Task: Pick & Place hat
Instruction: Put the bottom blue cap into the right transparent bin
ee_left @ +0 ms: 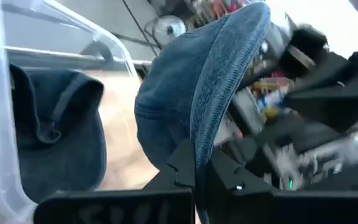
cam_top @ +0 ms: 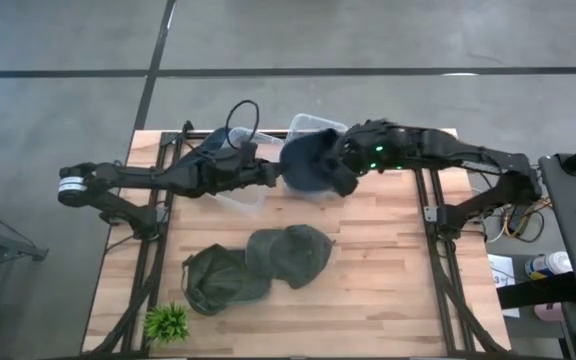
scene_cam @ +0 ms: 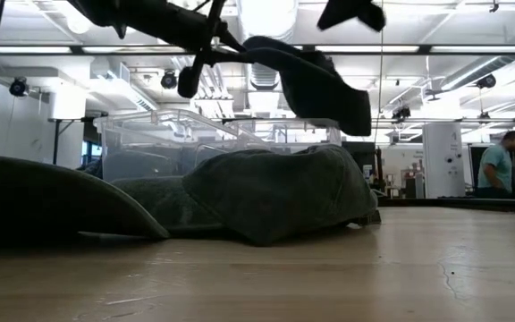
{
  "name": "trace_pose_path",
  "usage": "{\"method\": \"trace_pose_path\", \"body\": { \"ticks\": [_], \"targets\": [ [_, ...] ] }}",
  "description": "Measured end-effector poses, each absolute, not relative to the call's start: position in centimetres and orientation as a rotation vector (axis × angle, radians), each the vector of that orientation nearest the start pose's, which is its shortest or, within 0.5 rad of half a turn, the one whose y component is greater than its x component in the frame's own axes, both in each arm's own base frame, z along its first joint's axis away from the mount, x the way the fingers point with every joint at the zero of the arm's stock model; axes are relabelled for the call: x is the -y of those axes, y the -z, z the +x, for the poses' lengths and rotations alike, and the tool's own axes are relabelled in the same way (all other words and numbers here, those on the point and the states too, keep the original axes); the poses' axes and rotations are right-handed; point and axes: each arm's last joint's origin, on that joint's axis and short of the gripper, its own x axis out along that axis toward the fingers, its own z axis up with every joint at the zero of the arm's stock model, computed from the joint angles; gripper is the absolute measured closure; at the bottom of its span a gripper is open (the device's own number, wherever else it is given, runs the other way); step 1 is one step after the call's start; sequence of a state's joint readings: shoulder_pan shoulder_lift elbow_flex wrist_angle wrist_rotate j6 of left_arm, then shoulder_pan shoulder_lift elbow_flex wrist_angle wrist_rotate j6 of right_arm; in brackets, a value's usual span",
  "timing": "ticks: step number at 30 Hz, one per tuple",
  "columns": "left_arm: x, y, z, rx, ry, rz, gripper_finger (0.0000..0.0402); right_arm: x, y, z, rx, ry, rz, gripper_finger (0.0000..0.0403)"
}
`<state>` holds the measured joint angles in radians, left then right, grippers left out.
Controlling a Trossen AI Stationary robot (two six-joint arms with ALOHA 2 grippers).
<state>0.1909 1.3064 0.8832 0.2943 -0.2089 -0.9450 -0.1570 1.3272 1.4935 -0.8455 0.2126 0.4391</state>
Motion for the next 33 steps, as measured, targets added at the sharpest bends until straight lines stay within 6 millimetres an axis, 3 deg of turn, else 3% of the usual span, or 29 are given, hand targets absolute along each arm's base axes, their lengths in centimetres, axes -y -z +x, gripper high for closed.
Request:
{"method": "trace_pose_path", "body": {
  "ticks": [4, 8, 13, 16, 23, 29, 33],
  "targets": [
    [-7.6, -30.7, 28.4, 0.234, -0.487, -1.008, 0.0394, 4.4, -41.7, 24.0, -0.456, 0.540, 0.565, 0.0385],
    [-8.6, -31.4, 28.1, 0.372, -0.501, -1.070, 0.0394, 3.2, -41.8, 24.0, -0.386, 0.522, 0.755, 0.0385],
    [-9.0, -32.0, 28.4, 0.496, -0.462, -1.108, 0.0394, 2.4, -38.0, 27.1, -0.459, 0.552, 0.855, 0.0375],
    [-9.2, -31.8, 28.8, 0.535, -0.436, -1.109, 0.0394, 2.5, -36.1, 29.4, -0.382, 0.600, 0.841, 0.0355],
    [-9.7, -31.5, 29.3, 0.578, -0.421, -1.084, 0.0394, 3.2, -35.6, 32.3, -0.033, 0.656, 0.895, 0.0278],
    [-10.5, -31.7, 29.1, 0.624, -0.423, -1.035, 0.0394, 3.6, -35.8, 32.3, 0.115, 0.776, 0.951, 0.0213],
    [-11.4, -31.5, 29.0, 0.618, -0.444, -1.007, 0.0394, 4.1, -36.2, 32.3, 0.176, 0.818, 0.948, 0.0190]
  ]
}}
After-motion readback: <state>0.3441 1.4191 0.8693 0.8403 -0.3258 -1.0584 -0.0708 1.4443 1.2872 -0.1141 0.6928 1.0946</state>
